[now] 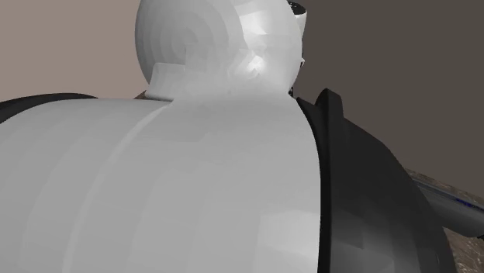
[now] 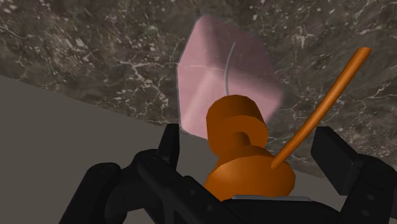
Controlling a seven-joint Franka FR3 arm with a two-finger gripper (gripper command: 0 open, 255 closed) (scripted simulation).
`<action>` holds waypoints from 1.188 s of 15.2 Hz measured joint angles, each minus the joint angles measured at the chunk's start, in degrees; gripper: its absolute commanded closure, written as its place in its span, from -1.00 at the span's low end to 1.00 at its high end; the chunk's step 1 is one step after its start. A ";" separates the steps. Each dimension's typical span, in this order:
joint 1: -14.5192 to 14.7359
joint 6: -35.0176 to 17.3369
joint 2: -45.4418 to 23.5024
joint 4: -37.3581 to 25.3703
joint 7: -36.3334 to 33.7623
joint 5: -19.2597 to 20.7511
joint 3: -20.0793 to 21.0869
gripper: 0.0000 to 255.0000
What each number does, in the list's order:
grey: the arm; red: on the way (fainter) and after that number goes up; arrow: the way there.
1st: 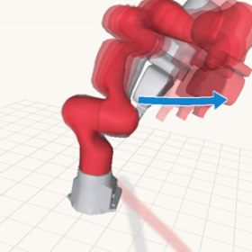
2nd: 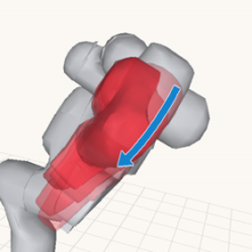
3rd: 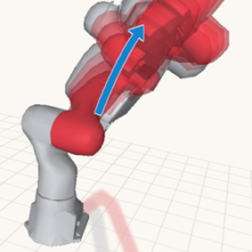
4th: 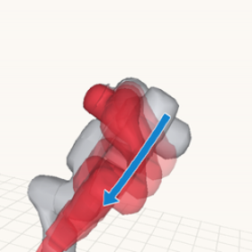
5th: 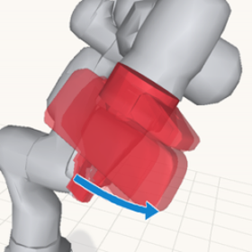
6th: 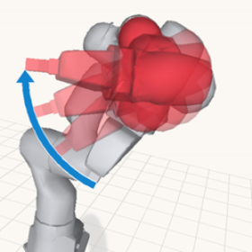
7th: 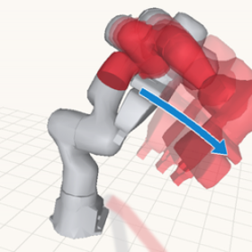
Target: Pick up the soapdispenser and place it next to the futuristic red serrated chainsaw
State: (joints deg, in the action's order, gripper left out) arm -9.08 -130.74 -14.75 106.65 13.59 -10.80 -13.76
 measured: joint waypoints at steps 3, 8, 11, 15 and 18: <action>0.03 -0.17 -0.14 0.00 -0.03 -0.04 0.04 -1.00; 0.04 -0.20 -0.14 0.00 -0.04 -0.04 0.04 1.00; 0.04 -0.20 -0.12 0.02 -0.04 -0.04 0.04 1.00; 0.04 -0.21 -0.12 0.03 -0.04 -0.04 0.04 1.00; 0.07 0.62 0.27 -0.39 -0.22 0.17 -0.03 1.00</action>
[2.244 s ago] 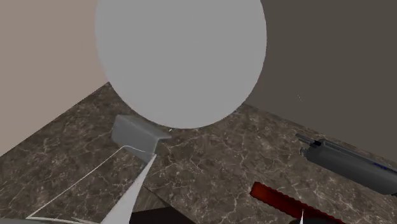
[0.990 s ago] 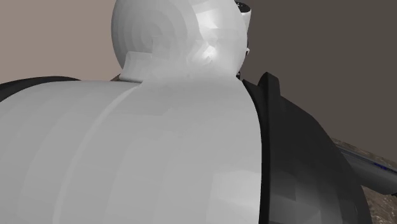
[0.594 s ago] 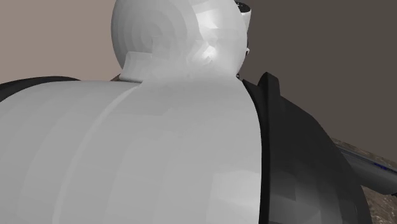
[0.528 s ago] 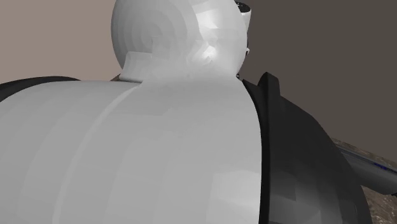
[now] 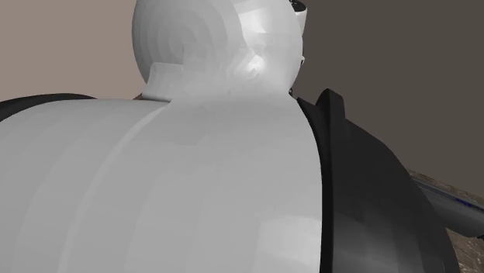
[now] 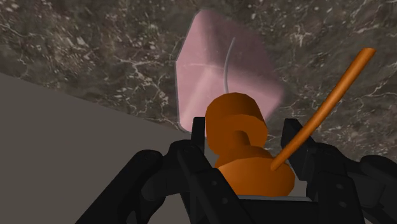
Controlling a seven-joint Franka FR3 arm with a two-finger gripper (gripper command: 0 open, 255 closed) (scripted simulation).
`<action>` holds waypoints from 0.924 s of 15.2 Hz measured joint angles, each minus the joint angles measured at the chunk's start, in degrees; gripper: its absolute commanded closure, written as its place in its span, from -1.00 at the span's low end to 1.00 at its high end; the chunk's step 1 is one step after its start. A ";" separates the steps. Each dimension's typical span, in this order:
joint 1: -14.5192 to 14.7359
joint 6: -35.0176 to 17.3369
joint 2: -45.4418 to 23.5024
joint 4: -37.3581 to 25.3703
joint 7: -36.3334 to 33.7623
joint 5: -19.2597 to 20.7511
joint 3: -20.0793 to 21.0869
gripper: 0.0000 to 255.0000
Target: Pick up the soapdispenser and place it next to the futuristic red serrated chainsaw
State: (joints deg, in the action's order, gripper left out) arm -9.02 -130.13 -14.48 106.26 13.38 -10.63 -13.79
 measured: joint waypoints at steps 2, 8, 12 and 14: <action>0.08 1.19 0.61 -0.63 -0.31 0.32 -0.08 1.00; 0.21 5.32 2.01 -3.46 -1.21 1.18 -0.30 1.00; 0.17 7.89 2.78 -5.28 -1.53 1.59 -0.45 1.00; 0.19 9.54 3.21 -6.55 -1.81 1.85 -0.51 1.00</action>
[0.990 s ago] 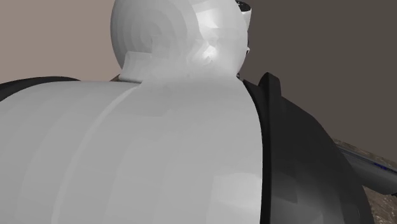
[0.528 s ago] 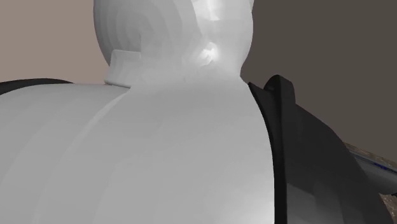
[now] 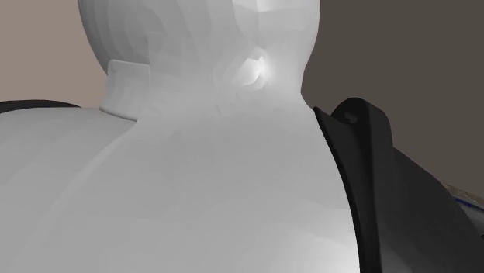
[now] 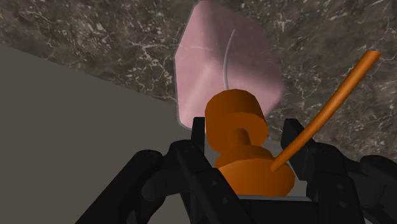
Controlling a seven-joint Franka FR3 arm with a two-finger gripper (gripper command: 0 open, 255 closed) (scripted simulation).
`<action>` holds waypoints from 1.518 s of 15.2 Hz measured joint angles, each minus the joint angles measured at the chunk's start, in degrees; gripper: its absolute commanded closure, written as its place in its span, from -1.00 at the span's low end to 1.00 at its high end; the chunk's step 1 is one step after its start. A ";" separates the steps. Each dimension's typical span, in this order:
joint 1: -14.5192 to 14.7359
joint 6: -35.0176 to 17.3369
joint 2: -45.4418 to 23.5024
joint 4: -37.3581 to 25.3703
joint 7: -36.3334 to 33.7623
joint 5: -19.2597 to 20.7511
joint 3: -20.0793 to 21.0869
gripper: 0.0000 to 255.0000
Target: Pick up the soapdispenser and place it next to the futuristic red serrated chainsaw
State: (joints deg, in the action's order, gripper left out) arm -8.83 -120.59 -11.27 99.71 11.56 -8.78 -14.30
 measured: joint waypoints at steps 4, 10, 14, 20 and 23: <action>-0.05 3.03 0.25 -2.81 -0.38 0.28 -0.09 1.00; -0.09 7.27 0.81 -6.52 -0.91 0.66 -0.19 1.00; -0.15 10.43 0.87 -9.64 -1.27 0.83 -0.25 1.00; -0.40 15.16 0.31 -14.93 -1.60 0.81 -0.35 1.00; -0.61 17.75 -0.51 -18.30 -1.73 0.65 -0.40 1.00</action>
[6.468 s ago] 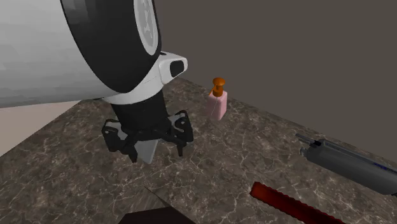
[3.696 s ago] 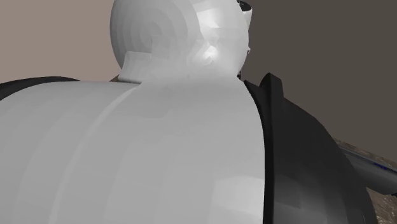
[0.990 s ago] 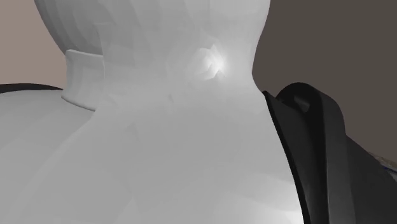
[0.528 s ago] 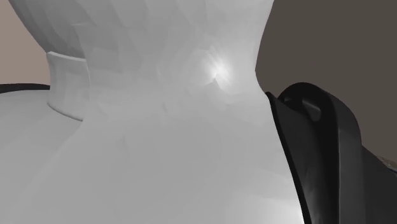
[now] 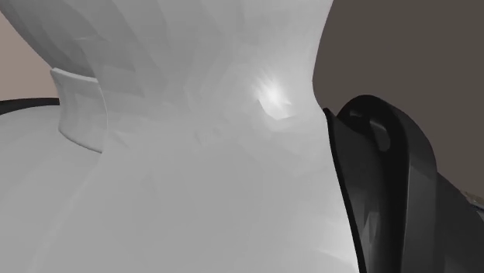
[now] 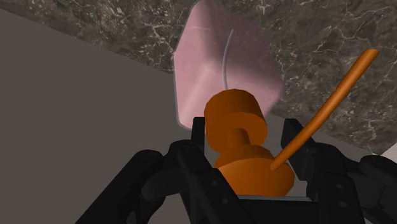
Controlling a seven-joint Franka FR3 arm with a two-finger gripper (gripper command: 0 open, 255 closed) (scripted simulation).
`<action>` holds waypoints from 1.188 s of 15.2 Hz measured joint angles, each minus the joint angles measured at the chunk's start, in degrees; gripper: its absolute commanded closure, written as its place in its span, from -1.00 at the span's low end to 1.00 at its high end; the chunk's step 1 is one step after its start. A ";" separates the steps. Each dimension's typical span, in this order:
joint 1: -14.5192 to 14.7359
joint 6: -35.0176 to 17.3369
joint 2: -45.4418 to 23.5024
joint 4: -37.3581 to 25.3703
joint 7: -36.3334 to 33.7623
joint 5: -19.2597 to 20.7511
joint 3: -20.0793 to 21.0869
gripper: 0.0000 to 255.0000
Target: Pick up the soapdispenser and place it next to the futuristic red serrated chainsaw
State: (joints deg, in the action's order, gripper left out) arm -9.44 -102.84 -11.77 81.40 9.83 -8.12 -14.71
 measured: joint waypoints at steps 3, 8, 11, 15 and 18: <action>-0.22 2.63 -0.59 -3.21 -0.12 -0.13 -0.07 1.00; -0.70 7.14 -1.94 -9.03 -0.29 -0.49 -0.18 1.00; -0.97 10.04 -2.89 -12.86 -0.54 -0.73 -0.20 1.00; -1.81 14.39 -5.40 -19.67 -0.61 -1.49 -0.28 1.00; -2.09 16.19 -5.31 -21.30 -0.51 -1.57 -0.38 1.00</action>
State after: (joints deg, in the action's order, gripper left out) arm -11.53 -86.65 -17.08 60.10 9.32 -9.69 -15.09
